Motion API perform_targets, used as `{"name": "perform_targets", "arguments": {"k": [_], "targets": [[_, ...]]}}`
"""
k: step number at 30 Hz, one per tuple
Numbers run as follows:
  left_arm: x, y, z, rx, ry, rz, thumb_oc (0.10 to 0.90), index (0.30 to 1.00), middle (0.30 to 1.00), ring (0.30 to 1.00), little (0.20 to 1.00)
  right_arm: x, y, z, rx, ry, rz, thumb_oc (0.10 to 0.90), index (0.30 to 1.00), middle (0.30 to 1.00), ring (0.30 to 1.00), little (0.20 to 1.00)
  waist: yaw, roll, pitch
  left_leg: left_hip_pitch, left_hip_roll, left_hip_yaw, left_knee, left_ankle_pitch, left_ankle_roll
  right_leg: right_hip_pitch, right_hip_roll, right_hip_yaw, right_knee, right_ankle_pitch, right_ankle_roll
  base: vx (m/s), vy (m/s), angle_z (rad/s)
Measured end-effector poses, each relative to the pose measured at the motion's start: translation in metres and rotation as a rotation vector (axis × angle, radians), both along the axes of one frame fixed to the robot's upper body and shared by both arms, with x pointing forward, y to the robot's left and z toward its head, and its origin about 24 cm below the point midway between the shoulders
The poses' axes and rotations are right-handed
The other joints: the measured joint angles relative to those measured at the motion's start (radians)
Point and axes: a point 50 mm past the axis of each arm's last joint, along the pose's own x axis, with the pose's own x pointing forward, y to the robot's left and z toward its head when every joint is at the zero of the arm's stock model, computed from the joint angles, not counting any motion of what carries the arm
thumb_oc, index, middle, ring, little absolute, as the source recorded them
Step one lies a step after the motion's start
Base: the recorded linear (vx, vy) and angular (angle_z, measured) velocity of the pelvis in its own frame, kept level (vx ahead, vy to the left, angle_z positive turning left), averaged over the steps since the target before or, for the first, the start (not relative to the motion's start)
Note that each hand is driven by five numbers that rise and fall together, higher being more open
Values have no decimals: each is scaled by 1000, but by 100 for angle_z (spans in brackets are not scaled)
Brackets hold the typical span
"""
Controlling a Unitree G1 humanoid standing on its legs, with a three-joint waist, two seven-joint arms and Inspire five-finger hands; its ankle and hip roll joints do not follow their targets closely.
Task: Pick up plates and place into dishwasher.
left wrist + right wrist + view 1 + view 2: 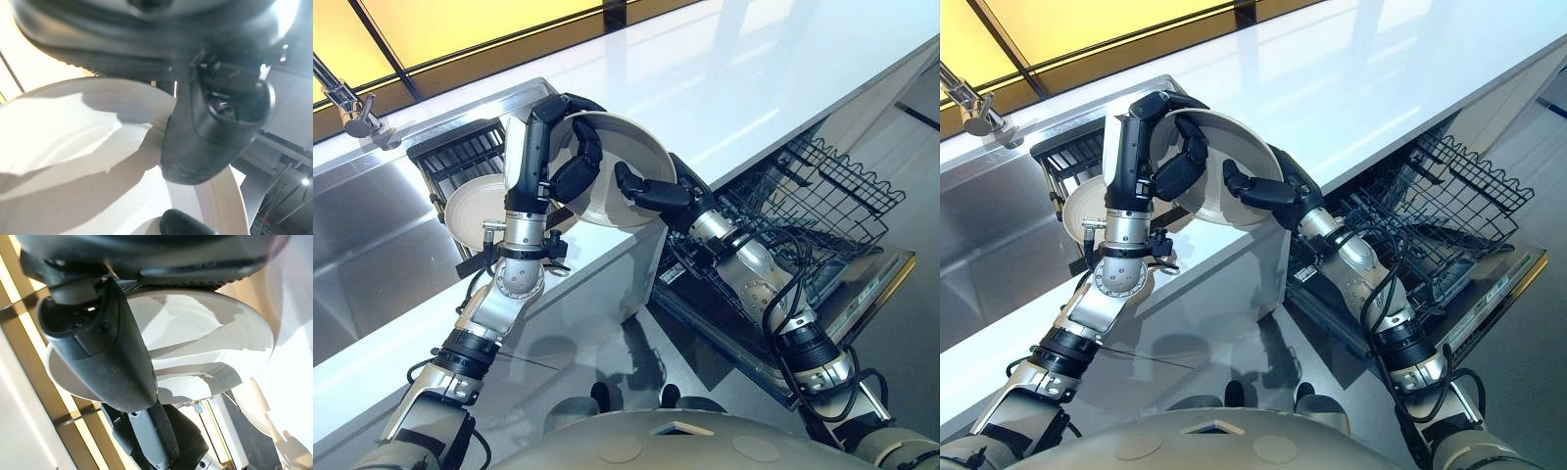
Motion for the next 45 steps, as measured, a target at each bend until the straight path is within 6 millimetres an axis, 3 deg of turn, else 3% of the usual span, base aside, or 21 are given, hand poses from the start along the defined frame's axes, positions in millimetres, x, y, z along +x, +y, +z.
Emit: {"name": "perform_targets", "arguments": {"k": [1, 2, 12, 13, 15, 17, 24, 30, 39, 45], "targets": [[0, 0, 0, 3, 1, 0, 100, 300, 300, 300, 200, 1, 0, 0, 4, 10, 3, 284, 458, 458, 458, 384, 0, 0, 0, 1, 0, 0, 0, 0, 0, 1, 0, 0, 0, 0, 0, 0, 0, 0], [0, 0, 0, 5, 1, -2, 100, 300, 300, 300, 200, 1, 0, -1, 7, 17, 3, 100, 300, 300, 300, 200, 0, 0, 0, 2, 0, 0, 0, 0, 0, 1, 0, 0, 0, 0, 0, 0, 0, 0], [-2, 0, -4, 6, 15, 2, 100, 300, 300, 300, 200, 2, -2, -3, -9, 29, 16, 100, 300, 300, 300, 200, 0, 0, 0, 2, 0, 1, 0, 0, 0, 2, 0, 1, 0, 0, 0, 0, 0, 0], [-2, 0, -5, 5, 16, 2, 144, 338, 338, 338, 244, 3, -2, -4, -9, 29, 17, 100, 300, 300, 300, 200, 0, 0, 0, 2, 0, 1, 0, 0, 0, 2, 0, 1, 0, 0, 0, 0, 0, 0], [-2, 1, -5, -5, 31, -8, 534, 672, 672, 672, 634, 3, -3, -3, -9, 25, 14, 100, 300, 300, 300, 200, 0, 0, 0, 2, 0, 1, 0, 0, 0, 2, 0, 1, 0, 0, 0, 0, 0, 0], [0, 1, -6, -30, 70, -34, 800, 900, 900, 900, 900, 4, -4, -4, -12, 25, 4, 100, 300, 300, 300, 200, 1, -1, 0, 2, 0, 1, 0, 0, 0, 2, 0, 1, 0, 0, 0, 0, 0, 0], [6, -3, -8, -345, 235, -178, 800, 900, 900, 900, 900, 9, -10, -1, -63, -9, -79, 100, 300, 300, 300, 200, 2, -1, -1, 2, 0, 0, 0, 0, 0, 2, 0, 1, 0, 0, 0, 0, 0, 0], [12, 2, -17, -348, 349, -137, 800, 900, 900, 900, 900, 14, -25, 10, -158, -149, -297, 100, 300, 300, 300, 200, 1, 1, 0, -1, 0, 1, 0, 0, 0, -1, -1, 1, 0, 0, 0, 0, 0, 0], [22, 39, -6, -287, 381, -2, 800, 900, 900, 900, 900, 21, -96, 53, -292, -435, -812, 100, 300, 300, 300, 200, 0, 22, 13, -3, 0, -2, 0, 0, 0, -3, 0, 4, 0, 0, 0, 0, 0, 0], [22, 69, 10, -243, 340, 83, 800, 900, 900, 900, 900, 21, -147, 50, -415, -415, -1076, 100, 300, 300, 300, 200, -8, 26, 15, -4, 0, -4, 0, 0, 0, -3, 1, 4, 0, 0, 0, 0, 0, 0]]}}
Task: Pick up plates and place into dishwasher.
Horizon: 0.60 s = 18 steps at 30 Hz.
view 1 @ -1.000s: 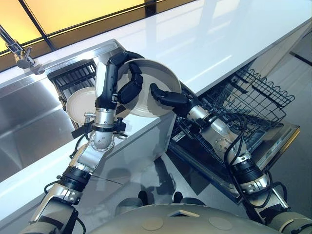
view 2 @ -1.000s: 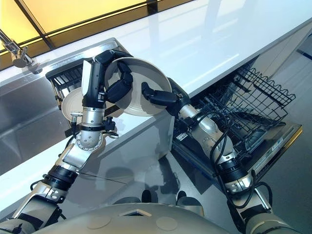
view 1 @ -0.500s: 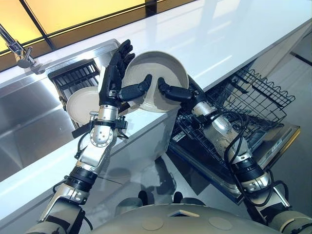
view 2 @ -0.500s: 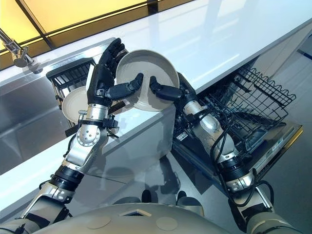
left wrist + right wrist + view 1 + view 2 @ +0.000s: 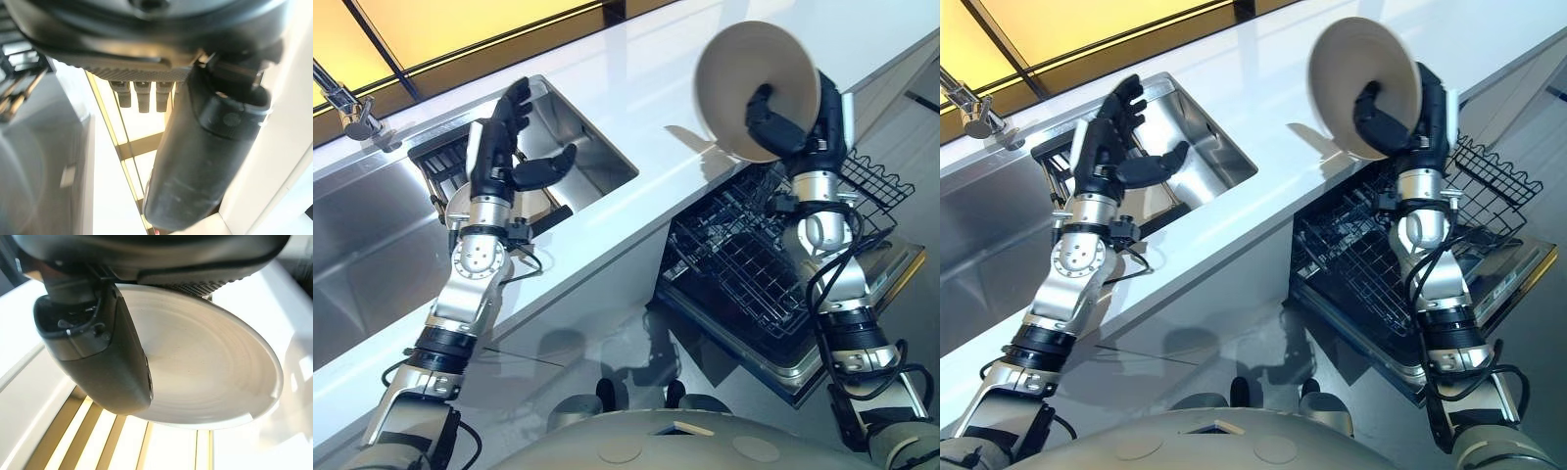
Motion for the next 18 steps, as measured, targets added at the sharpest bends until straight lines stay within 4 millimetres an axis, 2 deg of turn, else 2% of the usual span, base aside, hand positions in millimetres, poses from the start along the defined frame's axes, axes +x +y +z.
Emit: {"name": "perform_targets", "arguments": {"k": [8, 12, 18], "targets": [[-2, 28, 18, 23, -37, 41, 800, 900, 900, 900, 900, -12, -59, -4, 8, 7, -337, 100, 300, 300, 300, 200, 3, 11, 6, -1, 0, -6, -1, 0, 0, 1, 0, -1, 0, -1, 0, 48, -9, 1], [-4, 37, 26, -9, -72, 49, 800, 900, 900, 900, 900, -21, -82, -23, 46, 70, -472, 100, 300, 300, 300, 200, 3, 12, 7, 0, -1, -6, -1, 0, 1, 2, -1, -1, 0, -1, 0, 52, -20, 0], [-8, 47, 36, -41, -139, 71, 800, 900, 900, 900, 900, -36, -99, -59, 42, 227, -537, 100, 300, 300, 300, 200, 3, 19, 9, 0, -1, -6, 0, 0, 1, 3, -1, -1, 0, -1, 0, 71, -39, 0]]}}
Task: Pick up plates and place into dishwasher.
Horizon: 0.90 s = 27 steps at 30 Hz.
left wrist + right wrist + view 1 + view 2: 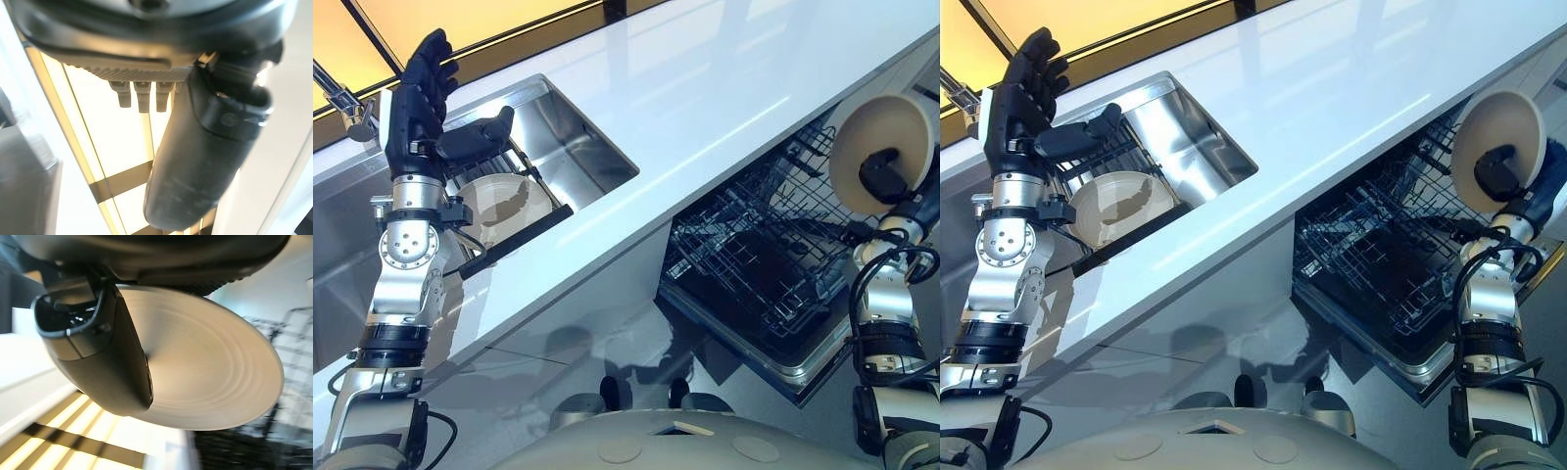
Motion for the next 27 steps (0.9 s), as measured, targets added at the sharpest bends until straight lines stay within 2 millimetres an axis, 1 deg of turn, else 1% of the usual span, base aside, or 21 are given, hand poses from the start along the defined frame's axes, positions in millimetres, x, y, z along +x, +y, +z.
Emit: {"name": "perform_targets", "arguments": {"k": [3, 5, 9, 12, 15, 18, 20, 22, 24, 25, 27], "targets": [[-1, 3, 3, -6, -5, 2, 800, 900, 900, 900, 900, -3, -3, -12, 8, 60, 10, 100, 300, 300, 300, 200, 1, 3, -1, 1, 0, 0, 0, 0, 0, 1, 0, -1, 0, 0, 0, 88, -53, 0], [-1, 4, 3, -19, -5, -4, 800, 900, 900, 900, 900, -3, -4, -17, -20, 111, 31, 100, 300, 300, 300, 200, 3, 3, -1, 2, 0, -2, 0, 0, 0, 4, 0, -3, 0, 0, 0, 94, -56, 2], [-1, 6, 4, -24, -2, -14, 800, 900, 900, 900, 900, 0, -3, -19, -91, 187, 109, 100, 300, 300, 300, 200, 7, 4, 0, 4, -1, -9, 0, 0, 0, 8, 0, -9, 0, -1, 0, 79, -61, 5], [0, 6, 3, -19, 6, -25, 800, 900, 900, 900, 900, 2, -3, -18, -167, 260, 180, 100, 300, 300, 300, 200, 7, 5, 0, 5, -2, -24, 1, 3, -1, 16, -1, -29, 0, -6, 0, 77, -63, 15], [0, 7, 2, -28, 13, -39, 800, 900, 900, 900, 900, 3, -5, -18, -243, 342, 234, 100, 300, 300, 300, 200, 30, 5, 0, 4, -1, -28, 1, 4, -2, 17, 0, -36, 0, -8, -2, 92, -63, 7], [1, 9, -1, -36, 26, -35, 800, 900, 900, 900, 900, 3, -6, -22, -259, 400, 247, 100, 300, 300, 300, 200, 36, 5, 0, 3, -1, -45, 1, 6, -4, 23, -1, -55, 0, -11, -2, 88, -59, 15], [1, 11, -4, -49, 40, -36, 800, 900, 900, 900, 900, 1, -10, -28, -268, 463, 241, 100, 300, 300, 300, 200, 43, 5, 1, 5, -3, -60, 1, 8, -5, 32, -1, -65, 0, -17, -2, 87, -55, 22], [1, 12, -4, -66, 42, -41, 800, 900, 900, 900, 900, -2, -15, -35, -285, 546, 236, 100, 300, 300, 300, 200, 58, 5, 2, 3, -2, -67, 1, 9, -7, 33, -1, -72, 0, -19, -3, 81, -50, 14], [1, 12, -4, -64, 43, -46, 800, 900, 900, 900, 900, -6, -19, -42, -276, 609, 226, 100, 300, 300, 300, 200, 64, 5, 2, -1, -4, -82, 1, 12, -8, 36, -1, -87, 0, -23, -3, 63, -45, 19], [1, 12, -4, -66, 43, -47, 800, 900, 900, 900, 900, -8, -23, -47, -270, 653, 211, 100, 300, 300, 300, 200, 77, 7, 6, -2, -3, -83, 1, 12, -8, 35, -1, -88, 0, -24, -3, 47, -36, 10], [1, 12, -4, -69, 43, -48, 800, 900, 900, 900, 900, -11, -29, -53, -245, 724, 181, 100, 300, 300, 300, 200, 89, 13, 19, -3, -3, -87, 1, 13, -10, 36, -1, -92, 0, -24, -3, 31, -34, 6]]}}
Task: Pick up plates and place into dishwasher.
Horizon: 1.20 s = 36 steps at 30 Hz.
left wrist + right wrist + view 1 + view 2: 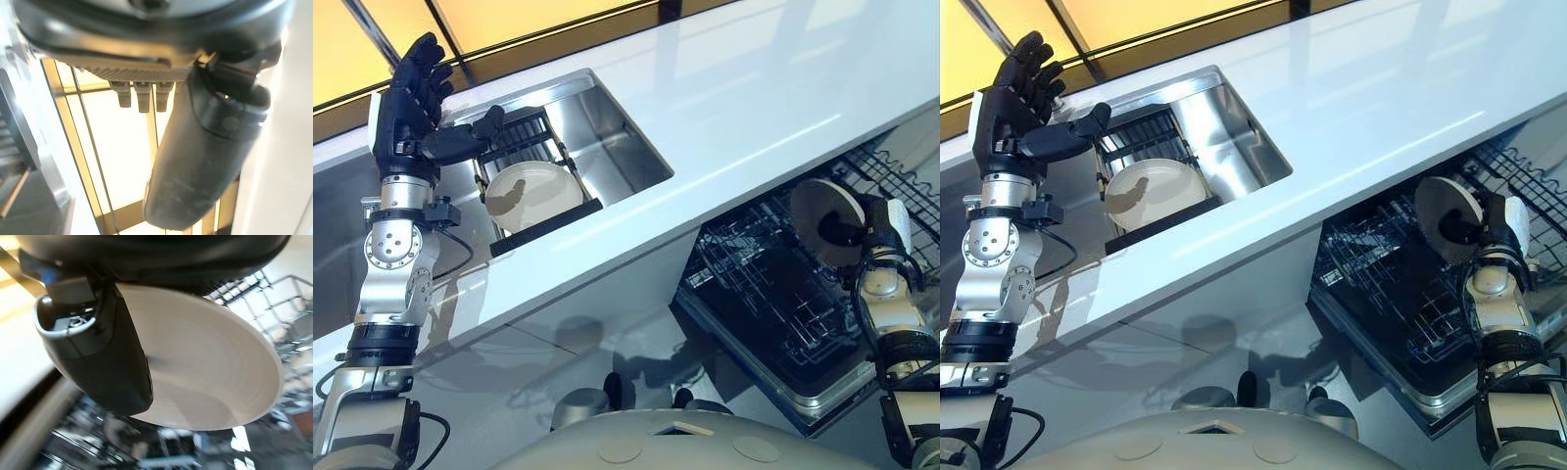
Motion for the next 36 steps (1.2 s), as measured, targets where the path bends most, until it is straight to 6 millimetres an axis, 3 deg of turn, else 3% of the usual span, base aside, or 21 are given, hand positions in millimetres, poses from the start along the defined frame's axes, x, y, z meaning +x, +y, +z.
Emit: {"name": "perform_targets", "arguments": {"k": [8, 14, 16, 17, 18, 25, 32, 36], "targets": [[0, 1, -1, -9, 10, -7, 800, 900, 900, 900, 900, -9, -24, -5, -10, 136, -164, 100, 300, 300, 300, 200, 9, 17, 51, -63, -8, -45, 52, -2, -3, -17, -2, -24, 1, -3, -5, 10, -26, 20], [0, 2, -2, -30, 11, -12, 800, 900, 900, 900, 900, -8, -28, -2, -16, 149, -194, 100, 300, 300, 300, 200, 15, 24, 84, -66, -10, -50, 65, -3, -5, -8, -2, -31, 1, -3, -5, 33, -19, 4], [0, 2, -2, -28, 16, -18, 800, 900, 900, 900, 900, -7, -28, -2, -16, 147, -194, 141, 335, 335, 335, 241, 16, 23, 91, -66, -9, -51, 68, -3, -6, -5, -2, -34, 1, -3, -5, 14, -10, 6], [-1, 2, -4, -26, 22, -20, 800, 900, 900, 900, 900, -7, -28, -2, -16, 147, -195, 740, 848, 848, 848, 840, 16, 24, 95, -66, -9, -52, 70, -4, -6, -4, -2, -35, 1, -3, -5, 17, -13, 3], [-2, 3, -5, -29, 27, -21, 800, 900, 900, 900, 900, -6, -28, -1, -16, 145, -194, 800, 900, 900, 900, 900, 17, 24, 99, -66, -9, -52, 72, -4, -7, -3, -2, -36, 1, -3, -5, 17, -13, 4], [-4, 4, -11, -32, 50, -18, 800, 900, 900, 900, 900, 1, -20, -1, -10, 108, -155, 800, 900, 900, 900, 900, 17, 25, 109, -66, -8, -50, 84, -7, -11, -2, -3, -33, 9, -4, -7, -1, 0, -1], [-9, 4, -21, -40, 83, -20, 800, 900, 900, 900, 900, 23, 21, 12, 22, -127, 7, 800, 900, 900, 900, 900, -4, 34, 115, -62, -4, -36, 84, -8, -12, -7, -4, -14, 13, -4, -7, -40, 8, -6], [-11, 3, -23, -40, 82, -29, 800, 900, 900, 900, 900, 26, 37, 17, 100, -252, 64, 800, 900, 900, 900, 900, -5, 34, 115, -60, 3, -17, 83, -11, -16, -19, 0, 11, 16, -4, -7, -88, -2, -14]]}}
